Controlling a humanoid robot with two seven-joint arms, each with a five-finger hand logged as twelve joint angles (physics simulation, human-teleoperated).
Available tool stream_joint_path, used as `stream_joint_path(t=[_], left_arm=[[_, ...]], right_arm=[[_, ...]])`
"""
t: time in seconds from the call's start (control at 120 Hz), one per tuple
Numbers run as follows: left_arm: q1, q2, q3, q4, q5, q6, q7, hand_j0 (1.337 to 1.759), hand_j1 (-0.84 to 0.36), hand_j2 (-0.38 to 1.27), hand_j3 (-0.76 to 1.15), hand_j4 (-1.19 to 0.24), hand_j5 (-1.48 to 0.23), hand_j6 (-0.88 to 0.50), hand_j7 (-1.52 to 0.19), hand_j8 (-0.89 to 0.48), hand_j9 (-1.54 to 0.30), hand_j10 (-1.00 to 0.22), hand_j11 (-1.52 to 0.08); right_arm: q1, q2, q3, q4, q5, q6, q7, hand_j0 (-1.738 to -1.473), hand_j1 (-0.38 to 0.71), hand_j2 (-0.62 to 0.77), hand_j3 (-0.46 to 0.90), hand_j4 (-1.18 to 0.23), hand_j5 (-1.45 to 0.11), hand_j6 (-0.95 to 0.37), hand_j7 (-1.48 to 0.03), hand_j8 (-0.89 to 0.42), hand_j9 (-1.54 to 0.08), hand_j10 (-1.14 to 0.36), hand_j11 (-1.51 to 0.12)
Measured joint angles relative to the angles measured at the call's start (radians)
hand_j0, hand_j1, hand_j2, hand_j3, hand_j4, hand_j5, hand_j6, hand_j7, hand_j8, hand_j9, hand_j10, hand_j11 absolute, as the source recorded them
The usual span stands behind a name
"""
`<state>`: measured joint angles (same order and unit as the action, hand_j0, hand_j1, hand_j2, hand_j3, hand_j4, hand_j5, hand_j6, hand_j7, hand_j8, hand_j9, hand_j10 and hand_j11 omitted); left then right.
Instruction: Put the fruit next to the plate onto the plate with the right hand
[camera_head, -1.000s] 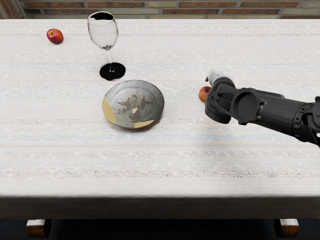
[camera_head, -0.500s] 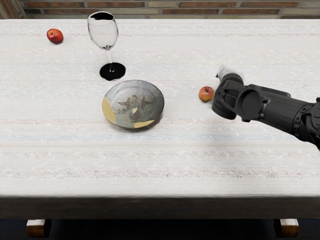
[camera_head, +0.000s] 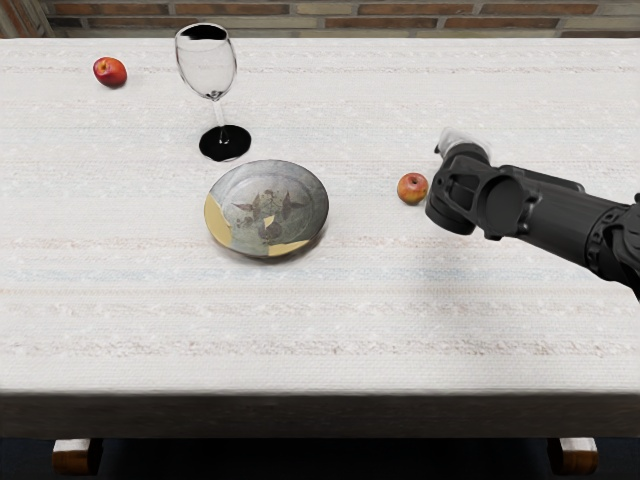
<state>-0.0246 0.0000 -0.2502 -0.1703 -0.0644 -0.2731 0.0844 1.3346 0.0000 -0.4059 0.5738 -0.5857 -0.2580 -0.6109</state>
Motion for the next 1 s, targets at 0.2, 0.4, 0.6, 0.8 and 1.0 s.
stream_joint_path(t=[0.2, 0.4, 0.6, 0.8, 1.0], left_arm=[[0.0, 0.0, 0.0, 0.0, 0.0, 0.0, 0.0, 1.658, 0.35, 0.0, 0.0, 0.0, 0.0, 0.0, 0.0, 0.0, 0.0, 0.0, 0.0], [0.0, 0.0, 0.0, 0.0, 0.0, 0.0, 0.0, 1.658, 0.35, 0.0, 0.0, 0.0, 0.0, 0.0, 0.0, 0.0, 0.0, 0.0, 0.0], [0.0, 0.0, 0.0, 0.0, 0.0, 0.0, 0.0, 1.658, 0.35, 0.0, 0.0, 0.0, 0.0, 0.0, 0.0, 0.0, 0.0, 0.0, 0.0], [0.0, 0.0, 0.0, 0.0, 0.0, 0.0, 0.0, 1.658, 0.35, 0.0, 0.0, 0.0, 0.0, 0.0, 0.0, 0.0, 0.0, 0.0, 0.0], [0.0, 0.0, 0.0, 0.0, 0.0, 0.0, 0.0, 1.658, 0.35, 0.0, 0.0, 0.0, 0.0, 0.0, 0.0, 0.0, 0.0, 0.0, 0.0]], right_arm=[[-0.003, 0.0, 0.005, 0.0, 0.003, 0.009, 0.0, -1.658, 0.05, -0.06, 0.0, -0.33, -0.43, -0.34, -0.43, -0.33, -0.43, -0.33, -0.43], [-0.006, 0.0, 0.043, 0.002, 0.004, 0.031, 0.0, -1.658, 0.04, -0.06, 0.0, -0.33, -0.43, -0.33, -0.42, -0.33, -0.43, -0.33, -0.43], [-0.007, 0.0, 0.062, 0.005, 0.003, 0.042, 0.0, -1.658, 0.04, -0.06, 0.0, -0.33, -0.42, -0.33, -0.42, -0.33, -0.42, -0.32, -0.42], [-0.008, 0.0, 0.085, 0.008, 0.002, 0.058, 0.0, -1.658, 0.04, -0.06, 0.0, -0.32, -0.42, -0.32, -0.42, -0.32, -0.42, -0.32, -0.42], [-0.009, 0.0, 0.103, 0.009, 0.001, 0.071, 0.0, -1.658, 0.03, -0.06, 0.0, -0.32, -0.42, -0.32, -0.42, -0.32, -0.42, -0.32, -0.42]])
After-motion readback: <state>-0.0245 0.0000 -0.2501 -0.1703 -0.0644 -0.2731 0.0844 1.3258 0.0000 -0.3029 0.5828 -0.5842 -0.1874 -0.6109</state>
